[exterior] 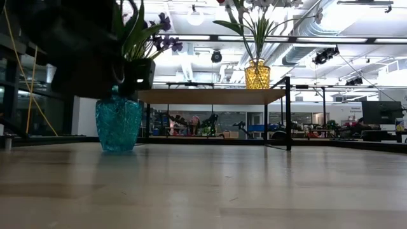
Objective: Pick and place flowers into a vace then onto a shelf
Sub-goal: Put the blue vase on the shelf
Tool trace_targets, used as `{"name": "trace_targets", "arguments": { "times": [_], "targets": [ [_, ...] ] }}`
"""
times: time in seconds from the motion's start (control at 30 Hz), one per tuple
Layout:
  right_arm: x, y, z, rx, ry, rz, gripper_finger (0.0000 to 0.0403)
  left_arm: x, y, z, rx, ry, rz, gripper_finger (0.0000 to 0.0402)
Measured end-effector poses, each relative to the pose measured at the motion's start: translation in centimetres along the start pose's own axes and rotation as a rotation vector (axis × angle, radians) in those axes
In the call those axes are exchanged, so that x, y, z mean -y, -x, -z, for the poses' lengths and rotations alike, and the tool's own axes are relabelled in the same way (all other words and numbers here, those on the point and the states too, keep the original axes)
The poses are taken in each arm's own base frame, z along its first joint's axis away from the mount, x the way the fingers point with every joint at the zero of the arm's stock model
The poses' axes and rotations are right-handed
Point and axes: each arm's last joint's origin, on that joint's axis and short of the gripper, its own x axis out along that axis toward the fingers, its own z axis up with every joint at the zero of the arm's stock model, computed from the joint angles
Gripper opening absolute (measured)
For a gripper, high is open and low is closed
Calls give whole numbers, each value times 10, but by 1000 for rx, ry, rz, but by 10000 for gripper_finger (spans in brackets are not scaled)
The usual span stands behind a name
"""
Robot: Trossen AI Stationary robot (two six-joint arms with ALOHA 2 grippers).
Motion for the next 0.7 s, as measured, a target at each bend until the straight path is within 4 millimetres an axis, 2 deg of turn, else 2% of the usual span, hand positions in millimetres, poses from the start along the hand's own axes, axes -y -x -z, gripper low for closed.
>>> {"name": "trace_targets", "arguments": {
  "times": [0.17,0.43,0.7],
  "targets": [
    [0,0,0,0,-1,0,99,10,13,-10,-41,1,-8,234],
    [0,0,0,1,4,1,99,16,38,-24,-38,9,32,234],
    [0,0,0,2,4,3,99,28,60,-49,-62,31,73,234]
  ]
}}
